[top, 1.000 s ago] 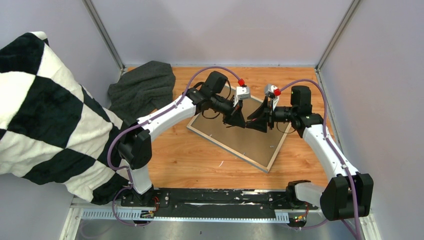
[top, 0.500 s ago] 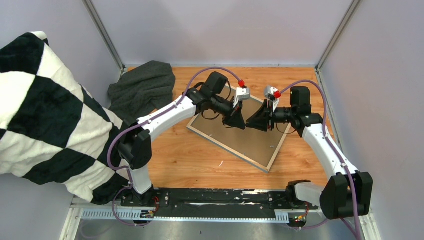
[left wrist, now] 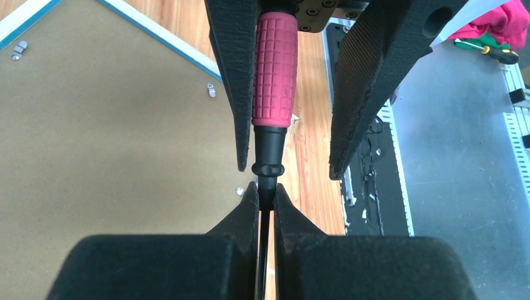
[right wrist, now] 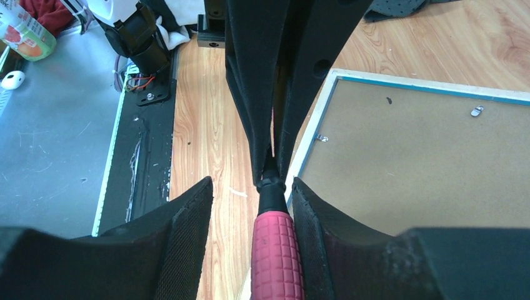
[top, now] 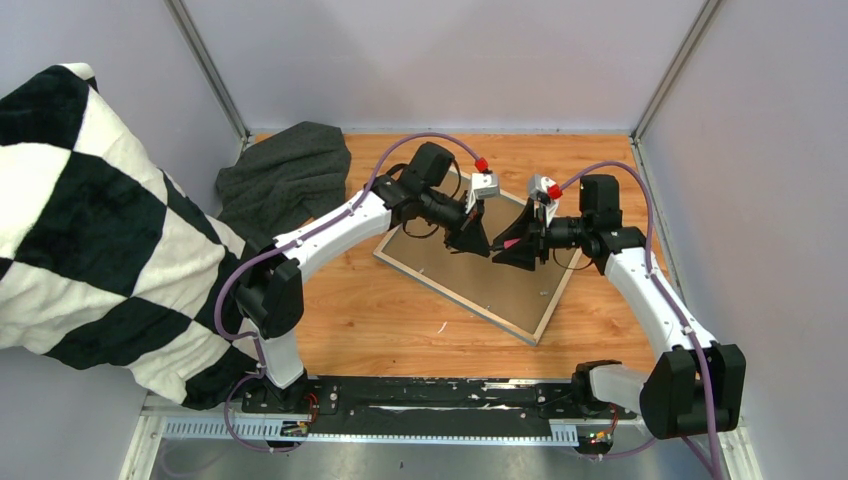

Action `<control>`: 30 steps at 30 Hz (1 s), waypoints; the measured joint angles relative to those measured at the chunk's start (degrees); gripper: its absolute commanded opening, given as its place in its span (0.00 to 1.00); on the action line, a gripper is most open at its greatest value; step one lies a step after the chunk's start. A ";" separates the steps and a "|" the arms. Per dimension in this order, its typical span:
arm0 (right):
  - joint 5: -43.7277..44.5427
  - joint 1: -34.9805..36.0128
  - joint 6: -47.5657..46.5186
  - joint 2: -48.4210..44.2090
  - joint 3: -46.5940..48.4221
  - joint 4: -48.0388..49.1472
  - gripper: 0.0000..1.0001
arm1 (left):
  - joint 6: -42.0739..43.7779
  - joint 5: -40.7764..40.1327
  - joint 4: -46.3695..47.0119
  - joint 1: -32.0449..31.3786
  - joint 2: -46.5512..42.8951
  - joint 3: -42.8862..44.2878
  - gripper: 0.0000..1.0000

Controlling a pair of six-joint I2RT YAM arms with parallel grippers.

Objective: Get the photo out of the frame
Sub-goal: Adjust the screwdriver.

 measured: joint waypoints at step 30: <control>0.17 0.00 4.66 2.93 1.77 -0.33 0.62 | -3.34 0.46 6.25 0.76 -0.85 -3.85 0.00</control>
